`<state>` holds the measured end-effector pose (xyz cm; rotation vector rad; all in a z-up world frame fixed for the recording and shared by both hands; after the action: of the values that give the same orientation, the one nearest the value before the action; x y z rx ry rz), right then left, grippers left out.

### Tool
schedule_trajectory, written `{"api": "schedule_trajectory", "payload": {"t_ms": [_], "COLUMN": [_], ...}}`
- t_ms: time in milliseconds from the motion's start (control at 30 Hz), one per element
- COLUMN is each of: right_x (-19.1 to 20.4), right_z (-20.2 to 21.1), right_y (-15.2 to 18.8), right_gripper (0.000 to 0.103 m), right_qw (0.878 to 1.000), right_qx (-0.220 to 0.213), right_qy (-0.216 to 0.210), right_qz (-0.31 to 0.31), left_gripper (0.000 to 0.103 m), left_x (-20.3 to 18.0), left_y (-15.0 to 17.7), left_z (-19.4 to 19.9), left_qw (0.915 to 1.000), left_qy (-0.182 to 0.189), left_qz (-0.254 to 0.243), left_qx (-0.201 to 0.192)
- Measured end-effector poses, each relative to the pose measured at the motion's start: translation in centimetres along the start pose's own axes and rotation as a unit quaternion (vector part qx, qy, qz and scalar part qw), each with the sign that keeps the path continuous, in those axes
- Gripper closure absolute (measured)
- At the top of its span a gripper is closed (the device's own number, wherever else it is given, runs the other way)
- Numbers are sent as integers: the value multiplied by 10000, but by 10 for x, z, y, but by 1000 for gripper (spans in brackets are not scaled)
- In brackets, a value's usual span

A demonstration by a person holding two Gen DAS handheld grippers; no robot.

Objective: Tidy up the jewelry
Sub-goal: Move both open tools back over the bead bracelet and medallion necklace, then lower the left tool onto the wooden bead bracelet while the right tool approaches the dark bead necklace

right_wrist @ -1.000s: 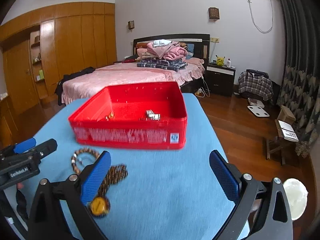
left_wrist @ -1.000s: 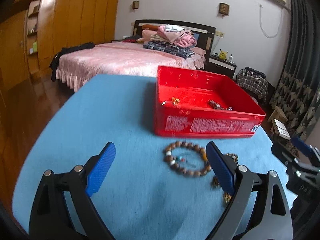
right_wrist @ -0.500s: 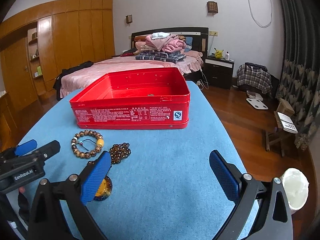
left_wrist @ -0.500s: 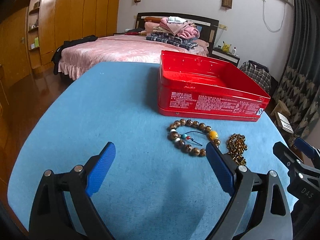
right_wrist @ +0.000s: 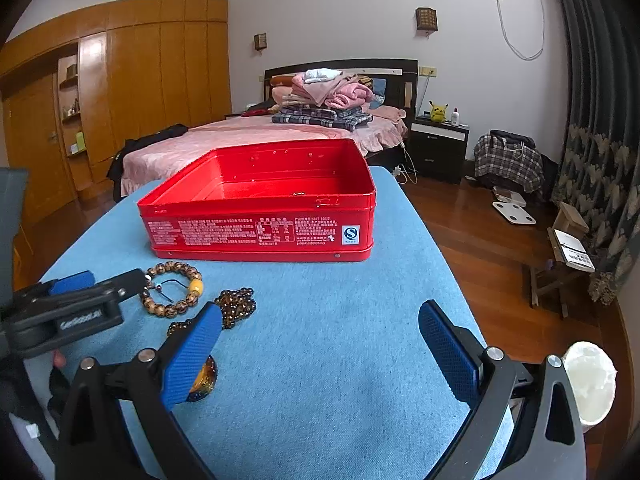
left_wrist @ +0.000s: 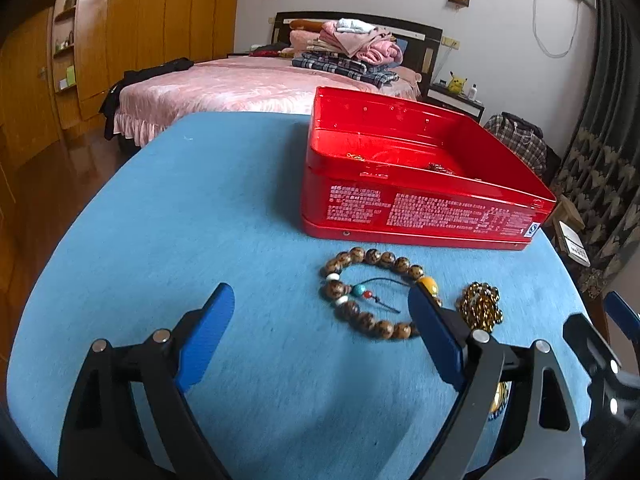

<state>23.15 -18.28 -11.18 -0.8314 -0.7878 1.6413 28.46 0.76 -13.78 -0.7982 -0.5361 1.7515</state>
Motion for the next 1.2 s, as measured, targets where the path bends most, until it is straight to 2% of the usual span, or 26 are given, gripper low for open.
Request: {"api": "schedule_trajectory", "payload": {"t_ms": [267, 367, 467, 667, 900, 1100, 1200], "right_x": [0, 1, 3, 8, 17, 27, 37], "right_z": [-2, -4, -5, -4, -4, -4, -5], "right_y": [1, 3, 2, 2, 1, 0, 0], "right_gripper": [6, 6, 6, 6, 6, 6, 6], "right_qw": [10000, 9999, 9999, 9998, 9993, 9988, 9980], "right_qx": [-8, 21, 21, 32, 78, 133, 226], "right_qy": [-79, -123, -145, -205, -325, -406, -469], "right_qz": [-22, -2, 22, 66, 152, 242, 358], "left_gripper": [23, 30, 33, 50, 70, 79, 81], "left_x": [-7, -6, -5, -1, 7, 14, 15], "left_y": [2, 6, 6, 9, 14, 18, 21], "left_z": [-22, -29, -29, -26, -17, -7, -3], "left_qw": [9988, 9977, 9977, 9977, 9980, 9979, 9979], "left_qy": [-159, -206, -186, -222, -79, -32, -18], "left_qz": [-105, -116, -96, -195, -224, -172, -175], "left_qx": [460, 630, 638, 616, 587, 617, 619]}}
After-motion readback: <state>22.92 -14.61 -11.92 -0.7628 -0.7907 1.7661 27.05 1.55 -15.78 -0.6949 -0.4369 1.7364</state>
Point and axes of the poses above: each gripper's, at about its wrist camera, not at the fingertips, and z roughly against the way its jaws point, x to its left, y to its underside, the point moved 9 cm from there along -z, roughly the way its jaws point, and after that the axes turned 12 degrees about z, right-handed, at the moved point
